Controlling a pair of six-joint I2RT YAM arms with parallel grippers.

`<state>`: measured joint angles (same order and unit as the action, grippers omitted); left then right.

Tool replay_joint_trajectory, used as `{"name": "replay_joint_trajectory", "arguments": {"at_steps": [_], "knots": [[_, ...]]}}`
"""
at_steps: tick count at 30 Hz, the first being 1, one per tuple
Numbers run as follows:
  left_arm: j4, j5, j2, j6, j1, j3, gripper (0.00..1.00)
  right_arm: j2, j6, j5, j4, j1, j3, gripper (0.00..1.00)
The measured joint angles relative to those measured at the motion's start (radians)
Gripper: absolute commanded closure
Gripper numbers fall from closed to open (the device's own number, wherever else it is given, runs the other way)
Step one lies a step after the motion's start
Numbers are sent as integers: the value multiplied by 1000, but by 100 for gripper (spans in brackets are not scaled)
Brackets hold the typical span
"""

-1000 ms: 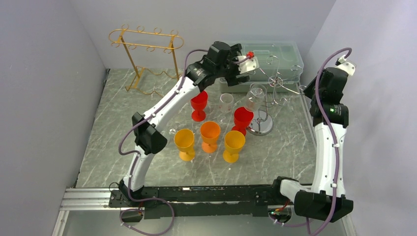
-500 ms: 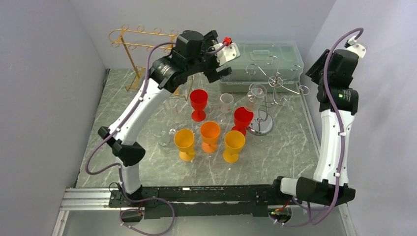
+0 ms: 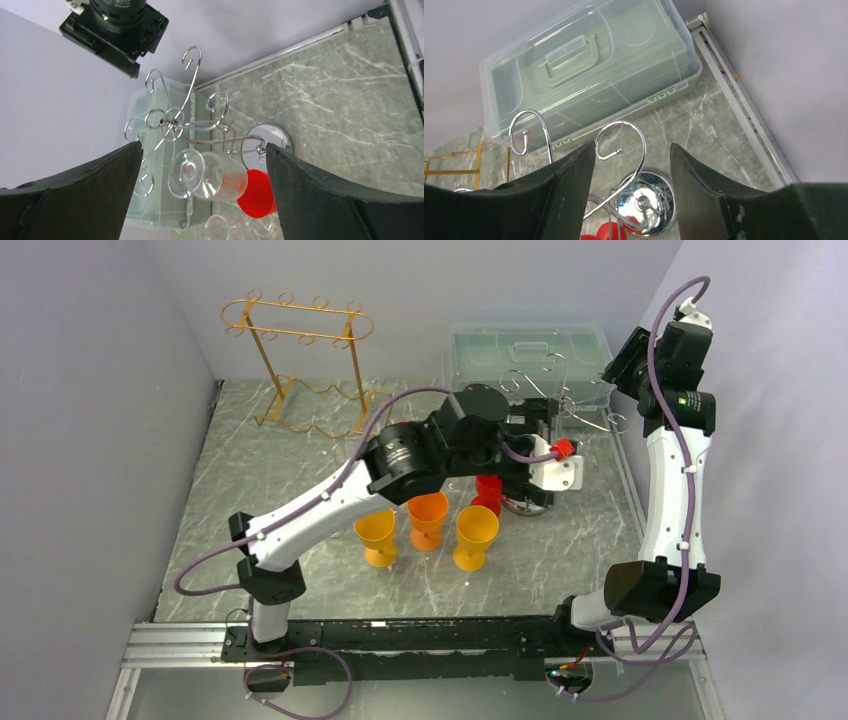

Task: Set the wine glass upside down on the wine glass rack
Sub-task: Adjust the wine rack at the center of the board.

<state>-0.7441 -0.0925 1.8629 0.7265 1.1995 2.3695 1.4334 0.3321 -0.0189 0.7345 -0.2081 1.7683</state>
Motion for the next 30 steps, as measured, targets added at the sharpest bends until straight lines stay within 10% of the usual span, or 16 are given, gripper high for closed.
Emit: {"name": "replay_joint_trajectory", "arguments": {"at_steps": [30], "knots": [[430,157,328,92,50,77,1,131,-11,129,-126,8,-34,50]]}}
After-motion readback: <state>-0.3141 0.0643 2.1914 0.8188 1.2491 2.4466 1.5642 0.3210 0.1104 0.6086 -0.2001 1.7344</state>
